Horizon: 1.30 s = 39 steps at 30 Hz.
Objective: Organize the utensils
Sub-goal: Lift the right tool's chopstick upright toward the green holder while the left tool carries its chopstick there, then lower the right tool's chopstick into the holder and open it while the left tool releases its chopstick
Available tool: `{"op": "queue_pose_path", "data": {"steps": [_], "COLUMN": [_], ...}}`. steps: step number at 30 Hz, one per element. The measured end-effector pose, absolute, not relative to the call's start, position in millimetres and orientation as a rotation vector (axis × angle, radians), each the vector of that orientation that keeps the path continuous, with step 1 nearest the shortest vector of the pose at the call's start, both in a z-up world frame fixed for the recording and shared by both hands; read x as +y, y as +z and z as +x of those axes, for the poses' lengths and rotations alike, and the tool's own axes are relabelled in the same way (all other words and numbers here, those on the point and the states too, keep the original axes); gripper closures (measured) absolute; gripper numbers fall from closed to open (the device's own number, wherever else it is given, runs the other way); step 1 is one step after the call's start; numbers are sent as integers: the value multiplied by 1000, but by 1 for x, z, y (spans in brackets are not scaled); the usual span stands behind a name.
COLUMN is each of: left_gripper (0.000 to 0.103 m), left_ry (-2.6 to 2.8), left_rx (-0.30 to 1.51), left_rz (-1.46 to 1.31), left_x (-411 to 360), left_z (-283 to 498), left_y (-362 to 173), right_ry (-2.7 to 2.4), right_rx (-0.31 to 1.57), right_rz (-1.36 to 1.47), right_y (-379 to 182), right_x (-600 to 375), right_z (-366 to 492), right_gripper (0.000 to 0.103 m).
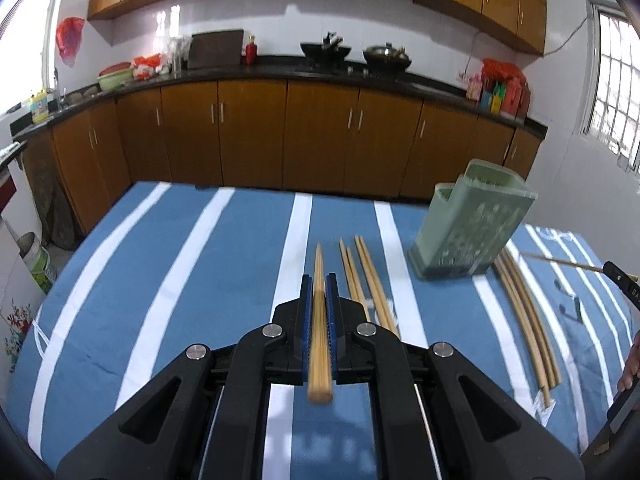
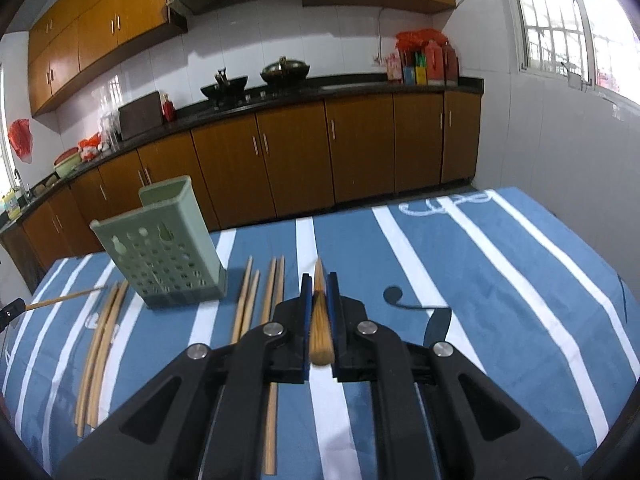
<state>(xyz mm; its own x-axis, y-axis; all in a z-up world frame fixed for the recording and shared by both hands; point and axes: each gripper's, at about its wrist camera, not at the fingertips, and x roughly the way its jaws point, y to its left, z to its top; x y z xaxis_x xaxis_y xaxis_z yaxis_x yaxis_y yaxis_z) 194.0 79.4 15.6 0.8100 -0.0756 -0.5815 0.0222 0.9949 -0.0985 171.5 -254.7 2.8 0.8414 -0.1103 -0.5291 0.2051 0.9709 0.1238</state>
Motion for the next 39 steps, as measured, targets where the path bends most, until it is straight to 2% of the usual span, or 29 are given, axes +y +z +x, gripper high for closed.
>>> {"op": "queue_pose_path", "data": {"steps": [14, 27, 32, 39], "left_gripper": [96, 96, 96, 96], "left_ry": [-24, -148, -222, -284], "left_rx": [511, 289, 277, 347], "left_rz": [-64, -51, -74, -83], "left_x": [79, 40, 21, 4], "left_z": [209, 202, 203, 216], "left_y": [66, 177, 187, 170], "right_ry": [-166, -8, 68, 83], "right_rx": [423, 185, 144, 182], "right_rz": [151, 257, 259, 198], "right_y": [51, 178, 194, 176], "right_x": [-253, -248, -229, -208], "right_z": [177, 180, 190, 212], "right_gripper": [95, 95, 95, 95]}}
